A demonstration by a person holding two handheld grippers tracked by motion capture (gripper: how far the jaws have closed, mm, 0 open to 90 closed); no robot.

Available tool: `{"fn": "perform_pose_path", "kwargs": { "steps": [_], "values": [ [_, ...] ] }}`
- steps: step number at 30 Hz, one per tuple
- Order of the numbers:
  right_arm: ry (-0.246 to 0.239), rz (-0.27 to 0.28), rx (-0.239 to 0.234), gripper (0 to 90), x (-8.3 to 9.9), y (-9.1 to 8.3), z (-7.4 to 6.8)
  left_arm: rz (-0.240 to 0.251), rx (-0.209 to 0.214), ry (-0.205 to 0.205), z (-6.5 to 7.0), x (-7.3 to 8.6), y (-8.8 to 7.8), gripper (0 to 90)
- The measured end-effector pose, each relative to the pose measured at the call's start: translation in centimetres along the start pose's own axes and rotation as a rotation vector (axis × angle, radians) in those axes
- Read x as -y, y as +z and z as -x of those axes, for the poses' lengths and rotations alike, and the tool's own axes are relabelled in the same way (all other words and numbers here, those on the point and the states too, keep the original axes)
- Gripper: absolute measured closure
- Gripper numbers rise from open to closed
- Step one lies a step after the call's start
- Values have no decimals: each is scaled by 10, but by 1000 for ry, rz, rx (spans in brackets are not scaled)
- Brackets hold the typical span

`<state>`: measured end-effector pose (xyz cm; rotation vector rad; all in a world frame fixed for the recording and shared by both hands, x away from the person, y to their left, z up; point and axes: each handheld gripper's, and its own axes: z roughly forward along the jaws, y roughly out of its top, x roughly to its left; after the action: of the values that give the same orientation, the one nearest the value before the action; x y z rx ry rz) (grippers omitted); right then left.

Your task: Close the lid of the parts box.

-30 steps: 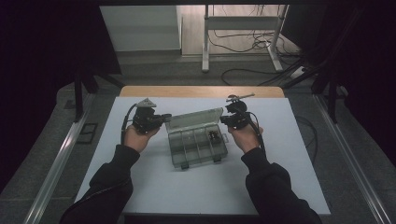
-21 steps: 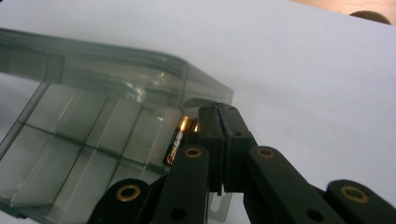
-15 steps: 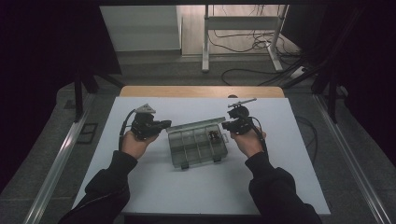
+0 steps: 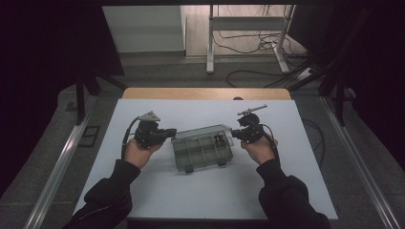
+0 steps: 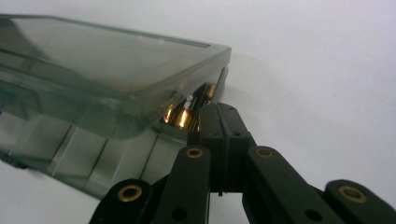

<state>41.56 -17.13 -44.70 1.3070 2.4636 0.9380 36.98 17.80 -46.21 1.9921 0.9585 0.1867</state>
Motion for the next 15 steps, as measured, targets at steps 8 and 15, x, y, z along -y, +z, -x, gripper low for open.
{"fn": "perform_pose_path", "kwargs": {
  "steps": [8,15],
  "values": [
    [-19,23,0,889,5,-8,1,-20,5,6,9,7,-1,890],
    [-20,40,-6,889,8,-14,2,-38,4,6,17,15,-2,890]
  ]
}}
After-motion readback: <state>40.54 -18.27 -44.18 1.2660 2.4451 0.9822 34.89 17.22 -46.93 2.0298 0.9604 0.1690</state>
